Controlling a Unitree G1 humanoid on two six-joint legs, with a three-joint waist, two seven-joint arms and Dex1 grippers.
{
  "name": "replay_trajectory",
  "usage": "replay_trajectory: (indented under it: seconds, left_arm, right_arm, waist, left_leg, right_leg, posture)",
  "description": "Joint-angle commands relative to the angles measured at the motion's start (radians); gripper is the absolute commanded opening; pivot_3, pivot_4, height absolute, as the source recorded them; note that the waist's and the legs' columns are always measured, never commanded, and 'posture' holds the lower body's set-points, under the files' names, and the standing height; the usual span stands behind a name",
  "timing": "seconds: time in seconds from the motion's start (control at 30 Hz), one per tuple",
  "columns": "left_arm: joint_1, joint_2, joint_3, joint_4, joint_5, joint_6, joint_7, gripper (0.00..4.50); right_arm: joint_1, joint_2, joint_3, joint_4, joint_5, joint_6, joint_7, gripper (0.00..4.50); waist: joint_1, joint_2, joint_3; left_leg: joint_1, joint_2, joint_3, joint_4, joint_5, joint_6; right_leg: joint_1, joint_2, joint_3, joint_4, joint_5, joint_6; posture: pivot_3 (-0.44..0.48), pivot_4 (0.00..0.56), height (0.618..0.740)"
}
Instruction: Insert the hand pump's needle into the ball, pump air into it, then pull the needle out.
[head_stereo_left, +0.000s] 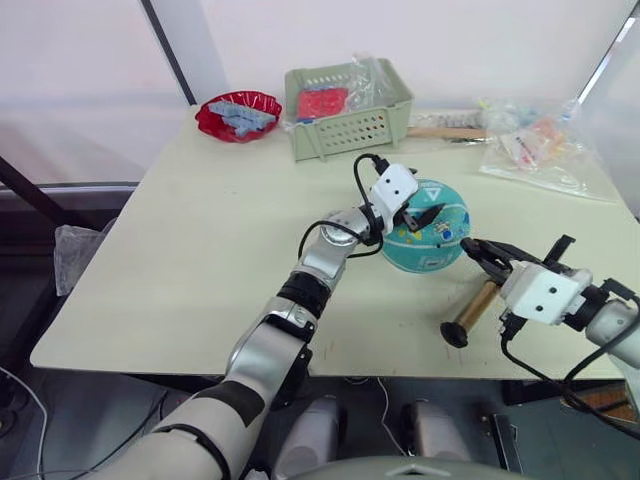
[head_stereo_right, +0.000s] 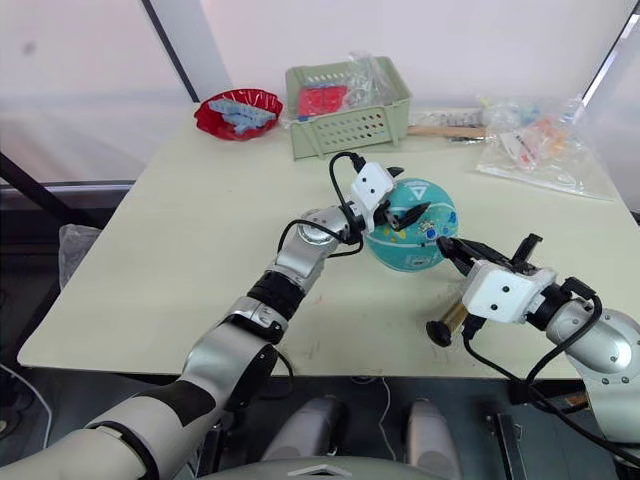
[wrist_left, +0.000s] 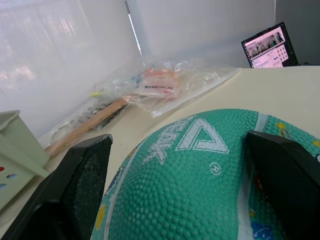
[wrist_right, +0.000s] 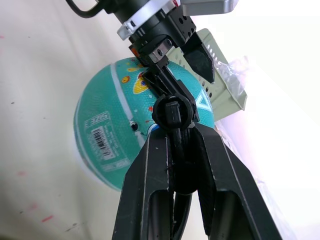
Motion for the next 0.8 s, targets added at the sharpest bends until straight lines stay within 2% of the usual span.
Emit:
replay_trajectory:
  seconds: [0.03,0.07,0.37,0.43,0.5,0.8]
  left_arm:
    - [0.04,0.008,0.001,0.042,0.015,0.037,-0.022,4.5]
    - [0.039,0.008,0.007,0.026,0.008,0.037,-0.03,4.5]
    - [0.028,0.032,0.092,-0.194,-0.115,0.063,-0.137,4.5]
    - [0.031,0.041,0.103,-0.242,-0.142,0.074,-0.164,4.5]
    - [0.032,0.051,0.12,-0.292,-0.178,0.09,-0.189,4.5]
    - [0.105,0.213,0.18,-0.552,-0.334,0.219,-0.37,4.5]
  right_arm:
    - [0.007,0.031,-0.057,0.034,0.022,-0.037,-0.046,0.06]
    - [0.007,0.037,-0.059,0.048,0.019,-0.042,-0.055,0.06]
    - [-0.027,0.064,-0.067,0.138,-0.013,-0.078,-0.131,0.06]
    - [-0.041,0.076,-0.075,0.156,-0.01,-0.069,-0.154,0.06]
    - [-0.063,0.091,-0.082,0.175,-0.002,-0.056,-0.176,0.06]
    - [-0.127,0.155,-0.129,0.256,0.065,-0.015,-0.249,0.06]
  waist:
    - [0.0,0.001,0.0]
    - [0.0,0.001,0.0]
    - [-0.001,0.004,0.002]
    - [-0.001,0.004,0.002]
    - [-0.001,0.005,0.003]
    - [-0.003,0.006,0.004]
  left_leg:
    - [0.0,0.0,0.0,0.0,0.0,0.0]
    - [0.0,0.0,0.0,0.0,0.003,0.004]
    - [-0.013,0.0,0.001,-0.001,0.003,0.005]
    - [-0.02,-0.001,0.001,0.0,0.005,0.002]
    - [-0.021,-0.001,0.0,-0.001,0.007,-0.002]
    - [-0.031,-0.001,0.003,-0.003,0.008,-0.002]
  right_leg:
    - [0.0,0.0,0.0,0.0,0.0,0.001]
    - [-0.001,0.0,0.0,0.0,0.0,0.001]
    - [-0.015,0.001,0.002,0.0,0.001,0.0]
    - [-0.024,0.002,0.002,0.002,0.004,-0.004]
    - [-0.024,0.002,0.002,0.001,0.004,-0.005]
    - [-0.036,0.002,0.006,0.001,0.004,-0.006]
  posture:
    - [0.0,0.15,0.737]
    - [0.0,0.15,0.737]
    - [0.0,0.15,0.737]
    - [0.0,0.15,0.737]
    - [0.0,0.15,0.737]
    - [0.0,0.15,0.737]
